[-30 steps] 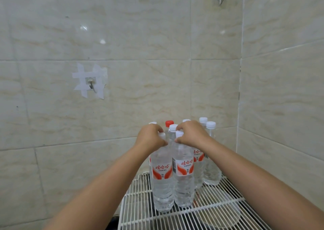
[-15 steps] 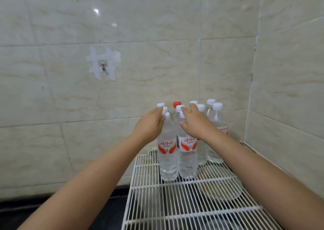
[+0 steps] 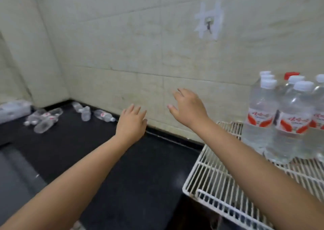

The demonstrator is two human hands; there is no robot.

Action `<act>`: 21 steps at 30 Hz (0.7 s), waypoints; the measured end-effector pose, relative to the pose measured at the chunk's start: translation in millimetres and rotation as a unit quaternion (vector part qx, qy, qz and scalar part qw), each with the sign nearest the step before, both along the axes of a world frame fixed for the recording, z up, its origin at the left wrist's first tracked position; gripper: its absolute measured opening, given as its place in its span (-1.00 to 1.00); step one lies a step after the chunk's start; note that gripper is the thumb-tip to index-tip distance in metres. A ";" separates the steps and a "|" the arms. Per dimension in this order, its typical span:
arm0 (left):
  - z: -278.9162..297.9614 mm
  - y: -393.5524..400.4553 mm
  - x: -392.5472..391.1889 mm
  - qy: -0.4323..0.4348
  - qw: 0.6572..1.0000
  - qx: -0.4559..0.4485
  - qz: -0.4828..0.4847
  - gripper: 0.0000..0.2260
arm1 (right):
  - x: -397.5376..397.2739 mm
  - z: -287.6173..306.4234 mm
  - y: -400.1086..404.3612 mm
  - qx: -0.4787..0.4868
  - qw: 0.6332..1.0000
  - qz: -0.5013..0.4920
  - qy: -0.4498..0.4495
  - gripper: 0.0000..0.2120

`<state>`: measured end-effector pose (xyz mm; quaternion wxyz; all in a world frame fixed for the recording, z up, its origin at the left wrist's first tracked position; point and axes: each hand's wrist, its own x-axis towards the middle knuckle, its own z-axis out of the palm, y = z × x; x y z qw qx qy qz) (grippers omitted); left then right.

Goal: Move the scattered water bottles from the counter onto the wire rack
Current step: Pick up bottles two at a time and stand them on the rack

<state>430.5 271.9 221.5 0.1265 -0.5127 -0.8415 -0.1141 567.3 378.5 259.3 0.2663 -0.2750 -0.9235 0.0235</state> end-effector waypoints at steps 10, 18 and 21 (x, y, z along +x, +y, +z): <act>-74.3 -185.3 -110.8 -0.045 0.966 -0.032 0.251 -0.58 | -186.3 -96.7 -152.6 -0.016 0.980 0.178 -0.091 -0.40; -127.3 -315.4 -221.9 -0.122 0.937 -0.063 0.321 -0.56 | -316.4 -165.9 -265.1 -0.063 0.969 0.205 -0.120 -0.46; -140.9 -358.1 -261.8 -0.144 0.926 -0.082 0.339 -0.55 | -358.8 -184.4 -298.7 -0.094 0.965 0.213 -0.121 -0.48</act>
